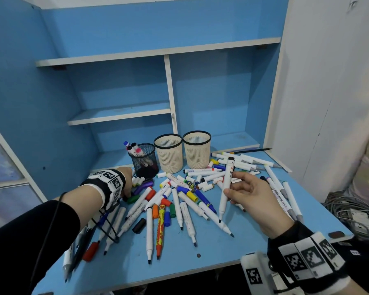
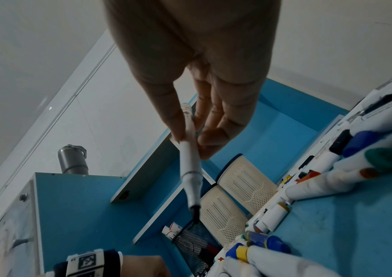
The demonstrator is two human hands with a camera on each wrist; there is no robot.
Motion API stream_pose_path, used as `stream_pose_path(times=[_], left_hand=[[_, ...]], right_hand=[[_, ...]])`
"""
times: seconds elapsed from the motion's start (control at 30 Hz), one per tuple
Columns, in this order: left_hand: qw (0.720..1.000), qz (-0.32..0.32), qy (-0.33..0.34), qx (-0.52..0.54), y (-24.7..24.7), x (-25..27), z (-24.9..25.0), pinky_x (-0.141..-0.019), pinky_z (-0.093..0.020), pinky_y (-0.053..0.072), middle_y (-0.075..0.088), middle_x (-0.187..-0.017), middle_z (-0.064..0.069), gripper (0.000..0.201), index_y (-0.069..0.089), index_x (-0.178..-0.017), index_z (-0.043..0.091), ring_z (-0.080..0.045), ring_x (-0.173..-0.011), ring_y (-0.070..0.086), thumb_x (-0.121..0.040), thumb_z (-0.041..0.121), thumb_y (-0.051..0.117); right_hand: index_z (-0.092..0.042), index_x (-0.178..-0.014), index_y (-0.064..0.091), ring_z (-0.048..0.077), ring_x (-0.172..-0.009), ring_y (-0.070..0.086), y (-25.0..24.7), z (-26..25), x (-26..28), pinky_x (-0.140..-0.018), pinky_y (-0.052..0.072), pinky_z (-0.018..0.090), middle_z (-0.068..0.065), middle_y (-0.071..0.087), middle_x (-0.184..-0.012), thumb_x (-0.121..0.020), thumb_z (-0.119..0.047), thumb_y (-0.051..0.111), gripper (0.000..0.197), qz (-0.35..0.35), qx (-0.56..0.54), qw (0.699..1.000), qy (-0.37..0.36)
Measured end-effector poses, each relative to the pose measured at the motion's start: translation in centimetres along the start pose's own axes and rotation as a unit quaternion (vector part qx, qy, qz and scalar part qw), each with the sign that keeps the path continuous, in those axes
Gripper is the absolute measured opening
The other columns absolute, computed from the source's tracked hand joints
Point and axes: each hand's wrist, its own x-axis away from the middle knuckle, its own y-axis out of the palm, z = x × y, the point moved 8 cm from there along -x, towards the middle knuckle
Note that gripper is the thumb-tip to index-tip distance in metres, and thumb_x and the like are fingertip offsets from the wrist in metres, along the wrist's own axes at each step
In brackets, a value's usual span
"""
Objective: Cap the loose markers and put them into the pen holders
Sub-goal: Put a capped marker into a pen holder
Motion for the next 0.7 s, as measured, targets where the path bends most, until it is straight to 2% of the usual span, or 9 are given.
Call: stream_pose_path(times=[0.07, 0.17, 0.27, 0.3, 0.37, 0.47, 0.6, 0.7], left_hand=[[1.000, 0.000, 0.004, -0.001, 0.0, -0.1, 0.1, -0.077, -0.026, 0.053, 0.065, -0.083, -0.001, 0.028, 0.053, -0.069, 0.018, -0.017, -0.075, 0.061, -0.070, 0.023, 0.080], [0.999, -0.006, 0.006, 0.035, 0.2, -0.5, 0.2, -0.072, -0.027, 0.055, 0.063, -0.067, 0.000, 0.024, 0.054, -0.068, 0.016, -0.018, -0.069, 0.063, -0.073, 0.018, 0.078], [0.998, 0.056, 0.018, 0.021, -0.8, -0.7, 0.7, -0.060, -0.024, 0.049, 0.058, -0.062, 0.000, 0.019, 0.059, -0.067, 0.011, -0.019, -0.069, 0.058, -0.080, 0.023, 0.068], [0.996, 0.081, 0.028, 0.025, -1.2, -0.7, 1.0, -0.061, -0.024, 0.049, 0.061, -0.066, -0.002, 0.016, 0.065, -0.073, 0.010, -0.020, -0.070, 0.059, -0.081, 0.023, 0.065], [0.990, 0.123, 0.051, 0.045, -2.0, -0.9, 1.4, -0.071, -0.026, 0.051, 0.070, -0.087, -0.005, 0.016, 0.073, -0.089, 0.011, -0.020, -0.082, 0.064, -0.083, 0.020, 0.062], [0.982, 0.149, 0.100, 0.060, -2.2, -1.1, 2.6, -0.085, -0.025, 0.049, 0.069, -0.110, 0.000, 0.023, 0.070, -0.107, 0.019, -0.018, -0.101, 0.062, -0.086, 0.020, 0.060], [0.979, 0.135, 0.149, 0.043, -1.5, -1.1, 4.3, -0.094, -0.023, 0.045, 0.066, -0.119, 0.001, 0.032, 0.064, -0.120, 0.018, -0.016, -0.110, 0.059, -0.089, 0.017, 0.058], [0.983, 0.116, 0.144, 0.020, -0.9, -1.4, 4.7, -0.095, -0.026, 0.046, 0.066, -0.119, -0.002, 0.033, 0.064, -0.121, 0.015, -0.018, -0.110, 0.059, -0.089, 0.017, 0.057]], right_hand=[[-0.024, -0.098, 0.058, 0.008, -0.060, 0.064, -0.2, 0.1, 0.1, -0.055, 0.050, 0.016, 0.010, 0.067, -0.078, -0.082, 0.003, 0.067, 0.032, 0.003, -0.002, 1.000, 0.003], [-0.020, -0.103, 0.058, 0.008, -0.061, 0.064, -0.6, 0.4, 0.2, -0.056, 0.050, 0.016, 0.009, 0.066, -0.078, -0.081, 0.002, 0.067, 0.033, 0.006, -0.002, 1.000, 0.009], [-0.023, -0.101, 0.057, 0.008, -0.061, 0.064, -0.8, 0.4, 0.3, -0.056, 0.050, 0.016, 0.009, 0.067, -0.078, -0.081, 0.002, 0.067, 0.033, 0.013, -0.002, 1.000, 0.011], [-0.023, -0.101, 0.057, 0.008, -0.060, 0.064, -0.8, 0.4, 0.3, -0.056, 0.050, 0.016, 0.009, 0.067, -0.078, -0.081, 0.002, 0.067, 0.034, 0.014, -0.003, 1.000, 0.012], [-0.020, -0.103, 0.057, 0.005, -0.057, 0.063, -0.8, 0.3, 0.4, -0.053, 0.048, 0.014, 0.010, 0.067, -0.079, -0.082, 0.003, 0.067, 0.033, 0.013, -0.002, 1.000, 0.012], [-0.017, -0.106, 0.058, 0.003, -0.052, 0.060, -0.6, 0.2, 0.7, -0.049, 0.043, 0.011, 0.009, 0.067, -0.078, -0.083, 0.002, 0.066, 0.032, 0.010, 0.003, 1.000, 0.013], [-0.016, -0.110, 0.057, 0.003, -0.053, 0.060, -0.7, 0.2, 0.6, -0.051, 0.044, 0.012, 0.010, 0.068, -0.081, -0.083, 0.000, 0.067, 0.033, 0.012, 0.007, 1.000, 0.019], [-0.017, -0.111, 0.056, 0.005, -0.058, 0.063, -0.8, 0.3, 0.4, -0.056, 0.048, 0.016, 0.011, 0.069, -0.082, -0.082, 0.000, 0.067, 0.035, 0.018, 0.004, 1.000, 0.023]])
